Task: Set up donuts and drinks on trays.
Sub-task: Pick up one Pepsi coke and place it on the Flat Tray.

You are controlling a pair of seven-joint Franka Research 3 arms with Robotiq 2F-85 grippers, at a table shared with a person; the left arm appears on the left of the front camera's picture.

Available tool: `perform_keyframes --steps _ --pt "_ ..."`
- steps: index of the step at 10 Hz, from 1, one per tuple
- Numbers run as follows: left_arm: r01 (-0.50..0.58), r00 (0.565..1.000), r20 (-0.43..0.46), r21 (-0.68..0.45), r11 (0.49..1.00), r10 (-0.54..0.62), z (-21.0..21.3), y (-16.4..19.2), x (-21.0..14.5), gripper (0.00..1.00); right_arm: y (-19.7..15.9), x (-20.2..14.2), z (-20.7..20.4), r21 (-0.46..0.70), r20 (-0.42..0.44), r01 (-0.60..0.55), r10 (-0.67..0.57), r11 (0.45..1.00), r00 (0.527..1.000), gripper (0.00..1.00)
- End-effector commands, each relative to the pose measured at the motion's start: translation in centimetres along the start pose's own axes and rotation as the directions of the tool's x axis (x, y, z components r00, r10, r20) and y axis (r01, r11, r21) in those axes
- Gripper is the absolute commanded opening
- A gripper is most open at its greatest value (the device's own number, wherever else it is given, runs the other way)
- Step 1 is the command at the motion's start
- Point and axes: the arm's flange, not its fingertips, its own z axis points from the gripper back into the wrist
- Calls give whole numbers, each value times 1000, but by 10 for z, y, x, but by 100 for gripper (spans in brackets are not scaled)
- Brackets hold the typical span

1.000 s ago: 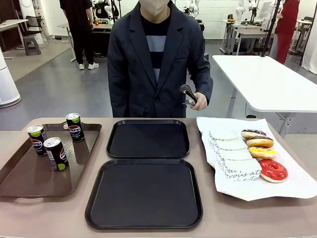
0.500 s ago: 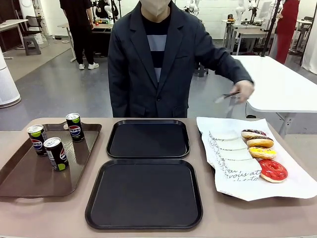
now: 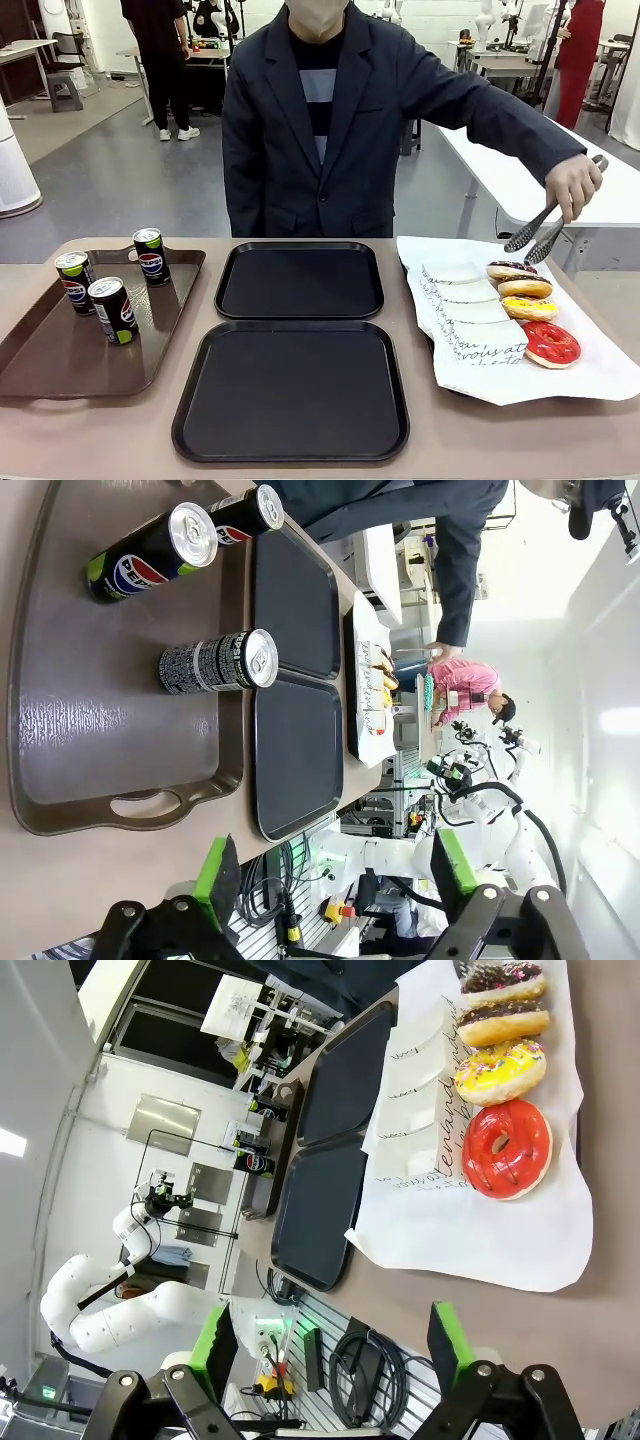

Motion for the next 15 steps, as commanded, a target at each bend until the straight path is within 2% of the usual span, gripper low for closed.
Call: perform_keyframes --steps 1,4,6,8,9,10,12,14,15 --pt "26 1000 10 -21 999 -26 2 -1 0 100 -1 1 1 16 12 -17 17 1000 1000 100" --pt "0 1000 0 0 1000 0 0 0 0 100 -1 1 1 16 12 -17 17 1000 1000 100" --pt "54 998 -35 116 992 -50 -13 -55 7 100 -1 1 1 16 12 -17 17 1000 1000 100" --pt "64 996 -76 267 962 -45 -29 -104 18 100 -1 1 1 16 12 -17 17 1000 1000 100" --pt "126 991 -92 386 914 -98 -40 -126 32 100 -1 1 1 16 12 -17 17 1000 1000 100" --pt "147 988 -98 426 892 -116 -53 -140 51 100 -1 1 1 16 12 -17 17 1000 1000 100" --pt "191 980 -152 531 825 -130 -88 -161 62 100 -1 1 1 16 12 -17 17 1000 1000 100" --pt "248 968 -199 682 688 -151 -122 -165 68 100 -1 1 1 16 12 -17 17 1000 1000 100" --pt "255 966 -209 712 654 -149 -136 -162 68 100 -1 1 1 16 12 -17 17 1000 1000 100"
